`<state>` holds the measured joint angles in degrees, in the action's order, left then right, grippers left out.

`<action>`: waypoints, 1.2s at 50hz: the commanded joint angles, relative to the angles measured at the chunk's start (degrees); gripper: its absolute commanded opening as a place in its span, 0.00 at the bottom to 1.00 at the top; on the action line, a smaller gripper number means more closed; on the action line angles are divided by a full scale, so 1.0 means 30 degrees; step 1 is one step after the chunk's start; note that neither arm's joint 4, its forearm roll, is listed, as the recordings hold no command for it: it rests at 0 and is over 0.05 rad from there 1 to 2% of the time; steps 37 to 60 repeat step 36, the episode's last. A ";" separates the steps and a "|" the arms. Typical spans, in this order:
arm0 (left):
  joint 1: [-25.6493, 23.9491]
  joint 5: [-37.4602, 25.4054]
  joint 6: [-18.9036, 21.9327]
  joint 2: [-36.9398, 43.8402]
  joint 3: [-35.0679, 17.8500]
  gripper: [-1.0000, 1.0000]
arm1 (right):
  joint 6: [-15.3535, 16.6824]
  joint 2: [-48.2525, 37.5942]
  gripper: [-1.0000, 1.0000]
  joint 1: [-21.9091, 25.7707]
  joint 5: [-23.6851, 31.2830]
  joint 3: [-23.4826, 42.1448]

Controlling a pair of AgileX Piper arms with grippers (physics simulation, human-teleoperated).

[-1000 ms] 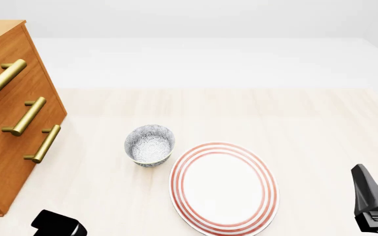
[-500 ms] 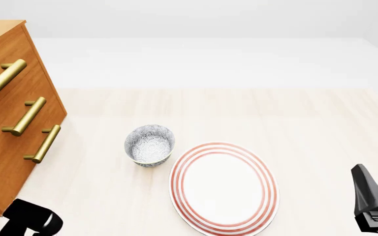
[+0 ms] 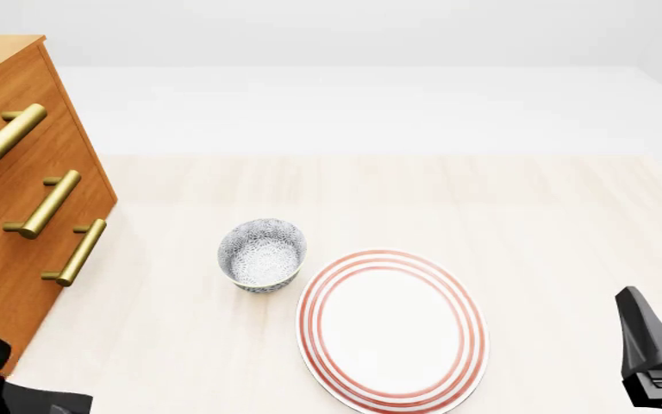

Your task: Stack the bowl in the middle on the bowl at the back.

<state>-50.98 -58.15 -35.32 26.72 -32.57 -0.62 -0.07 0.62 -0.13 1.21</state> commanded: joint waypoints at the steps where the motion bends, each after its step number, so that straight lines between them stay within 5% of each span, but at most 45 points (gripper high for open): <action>1: 0.1499 -0.1438 0.0661 -0.1282 -0.2151 1.00 | 0.0255 -0.0005 1.00 0.0278 0.0097 0.0329; 29: 0.6848 -0.3290 0.1624 -0.3895 -0.7799 1.00 | -0.1371 -0.0003 1.00 -0.0844 0.2655 0.4683; 60: 0.7894 -0.3057 0.1509 -0.4454 -0.7962 1.00 | -0.1539 -0.0001 1.00 -0.0850 0.2754 0.4901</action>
